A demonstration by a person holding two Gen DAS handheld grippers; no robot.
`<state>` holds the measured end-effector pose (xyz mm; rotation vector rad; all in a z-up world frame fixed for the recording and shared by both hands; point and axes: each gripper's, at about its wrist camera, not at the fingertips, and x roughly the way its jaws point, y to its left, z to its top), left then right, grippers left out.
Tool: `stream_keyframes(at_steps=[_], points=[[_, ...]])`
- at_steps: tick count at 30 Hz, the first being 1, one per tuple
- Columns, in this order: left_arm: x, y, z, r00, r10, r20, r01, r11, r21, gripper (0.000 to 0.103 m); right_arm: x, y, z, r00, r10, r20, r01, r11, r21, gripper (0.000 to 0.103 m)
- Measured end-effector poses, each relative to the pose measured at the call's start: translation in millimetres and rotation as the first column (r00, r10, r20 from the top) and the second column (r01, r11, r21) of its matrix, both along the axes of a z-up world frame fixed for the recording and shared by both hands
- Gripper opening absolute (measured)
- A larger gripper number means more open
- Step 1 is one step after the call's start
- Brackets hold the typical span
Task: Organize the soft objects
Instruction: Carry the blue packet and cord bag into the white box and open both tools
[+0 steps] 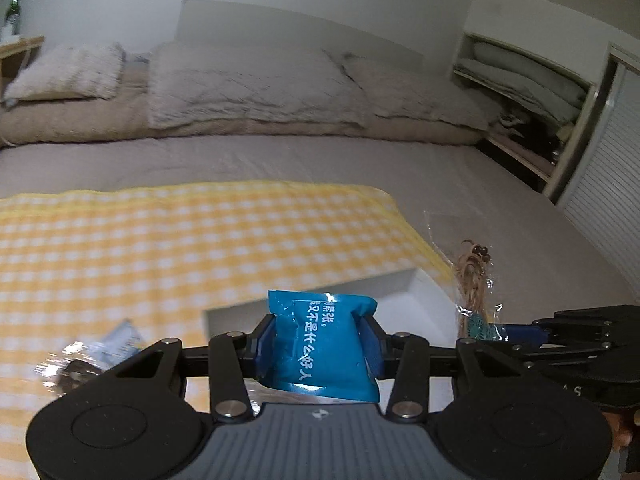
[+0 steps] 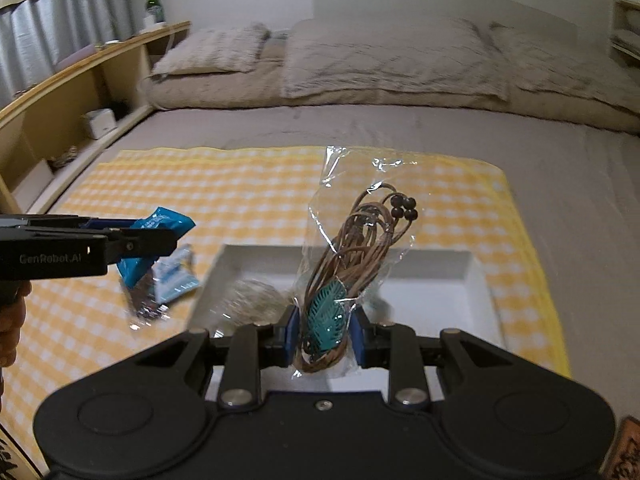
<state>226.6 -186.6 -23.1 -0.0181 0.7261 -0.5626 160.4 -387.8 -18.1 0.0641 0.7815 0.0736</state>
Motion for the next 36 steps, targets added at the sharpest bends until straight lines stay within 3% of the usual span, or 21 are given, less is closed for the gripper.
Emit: stream_keyframes(at_steps=[9, 19, 29, 31, 34, 36], points=[[2, -58, -27, 0.993, -0.059, -0.104, 0.054, 0.998, -0.043, 0.046, -27, -47, -22, 0.996, -0.074, -0.058, 0.073, 0.997, -0.017, 0.028], [4, -121, -60, 0.979, -0.108, -0.171, 0.102, 0.994, -0.043, 0.046, -42, -78, -52, 0.984, -0.095, -0.152, 0.091, 0.995, -0.035, 0.028], [24, -124, -95, 0.948, -0.035, -0.317, 0.012, 0.997, -0.076, 0.046, -29, -77, -75, 0.976, -0.027, -0.217, 0.016, 0.999, -0.050, 0.028], [25, -124, -98, 0.946, -0.029, -0.323, 0.004, 0.997, -0.076, 0.049, -25, -73, -78, 0.974, -0.009, -0.226, -0.004, 0.998, -0.057, 0.028], [27, -122, -104, 0.933, -0.024, -0.358, 0.002, 0.998, -0.062, 0.065, -20, -67, -82, 0.969, 0.024, -0.245, -0.038, 0.998, -0.052, 0.032], [28, -122, -109, 0.920, -0.020, -0.391, 0.006, 0.999, -0.036, 0.070, -18, -61, -85, 0.967, 0.033, -0.254, -0.053, 0.996, -0.073, 0.046]])
